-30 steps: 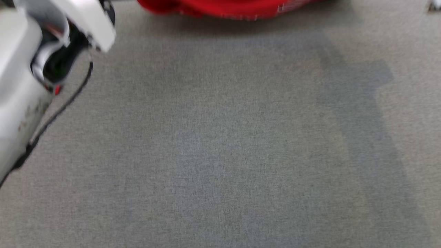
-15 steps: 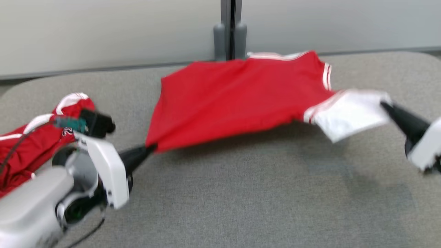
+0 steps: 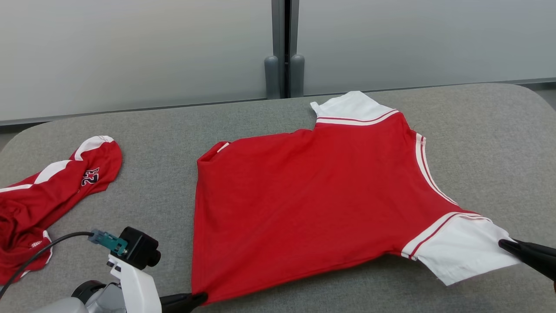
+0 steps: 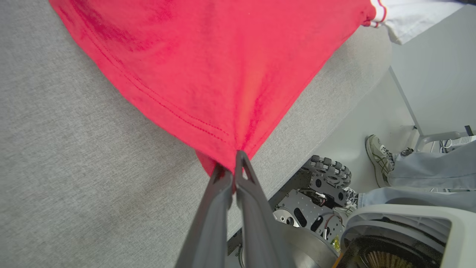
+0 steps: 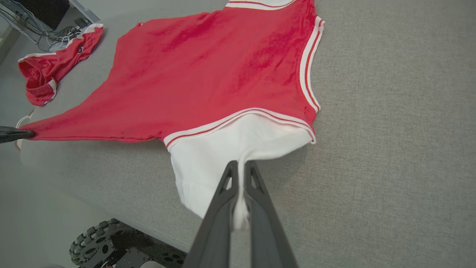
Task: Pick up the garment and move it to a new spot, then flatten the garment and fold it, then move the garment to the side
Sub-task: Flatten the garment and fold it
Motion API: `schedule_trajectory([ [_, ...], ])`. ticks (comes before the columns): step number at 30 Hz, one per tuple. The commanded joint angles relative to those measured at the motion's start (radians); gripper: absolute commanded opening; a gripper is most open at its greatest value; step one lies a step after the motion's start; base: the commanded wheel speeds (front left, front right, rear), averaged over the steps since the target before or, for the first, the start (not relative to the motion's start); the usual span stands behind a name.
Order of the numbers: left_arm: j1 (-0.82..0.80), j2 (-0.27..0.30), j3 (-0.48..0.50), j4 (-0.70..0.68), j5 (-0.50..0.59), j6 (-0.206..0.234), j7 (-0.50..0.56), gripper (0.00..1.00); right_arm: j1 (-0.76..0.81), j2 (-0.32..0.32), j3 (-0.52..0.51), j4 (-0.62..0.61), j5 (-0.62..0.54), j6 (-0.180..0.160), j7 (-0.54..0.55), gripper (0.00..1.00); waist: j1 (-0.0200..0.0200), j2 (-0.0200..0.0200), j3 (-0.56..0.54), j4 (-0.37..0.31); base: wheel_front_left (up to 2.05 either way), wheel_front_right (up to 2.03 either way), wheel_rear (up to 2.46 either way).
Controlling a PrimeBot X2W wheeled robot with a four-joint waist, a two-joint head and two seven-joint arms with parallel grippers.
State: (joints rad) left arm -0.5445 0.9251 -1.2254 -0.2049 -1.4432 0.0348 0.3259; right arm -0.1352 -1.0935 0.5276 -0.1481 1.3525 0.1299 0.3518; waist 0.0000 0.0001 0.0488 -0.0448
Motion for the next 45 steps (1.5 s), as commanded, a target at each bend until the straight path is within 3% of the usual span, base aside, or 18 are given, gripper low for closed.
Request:
schedule_trajectory([
  [1, 0.009, 0.010, 0.006, -0.022, -0.012, 0.013, 0.001, 0.00, 0.043, -0.018, -0.030, -0.030, 0.008, 0.002, 0.010, 0.00, 0.0000, -0.0001, 0.002, 0.001, 0.00, 0.00, 0.00],
  [7, -0.029, 0.018, 0.013, -0.041, -0.031, 0.028, 0.047, 0.00, 0.111, 0.003, -0.130, -0.091, -0.009, 0.002, 0.063, 0.00, 0.0000, -0.0001, 0.022, 0.014, 0.00, 0.00, 0.00],
  [17, -0.199, -0.050, 0.057, 0.087, -0.180, 0.008, 0.295, 0.00, 0.014, 0.107, -0.218, -0.029, 0.018, 0.002, 0.274, 0.00, 0.0000, -0.0001, 0.093, 0.045, 0.00, 0.00, 0.00],
  [24, -0.309, -0.145, 0.066, 0.271, -0.219, 0.005, 0.410, 0.00, -0.195, 0.244, -0.223, 0.137, -0.032, 0.002, 0.434, 0.00, 0.0000, -0.0001, 0.149, 0.042, 0.00, 0.00, 0.00],
  [32, -0.382, -0.229, 0.085, 0.422, -0.216, -0.027, 0.428, 0.00, -0.417, 0.405, -0.251, 0.378, -0.130, 0.002, 0.539, 0.00, 0.0000, -0.0001, 0.214, 0.038, 0.00, 0.00, 0.00],
  [45, -0.449, -0.279, 0.119, 0.565, -0.213, -0.065, 0.423, 0.00, -0.594, 0.530, -0.322, 0.597, -0.285, 0.002, 0.531, 0.00, 0.0000, -0.0001, 0.272, 0.046, 0.00, 0.00, 0.00],
])
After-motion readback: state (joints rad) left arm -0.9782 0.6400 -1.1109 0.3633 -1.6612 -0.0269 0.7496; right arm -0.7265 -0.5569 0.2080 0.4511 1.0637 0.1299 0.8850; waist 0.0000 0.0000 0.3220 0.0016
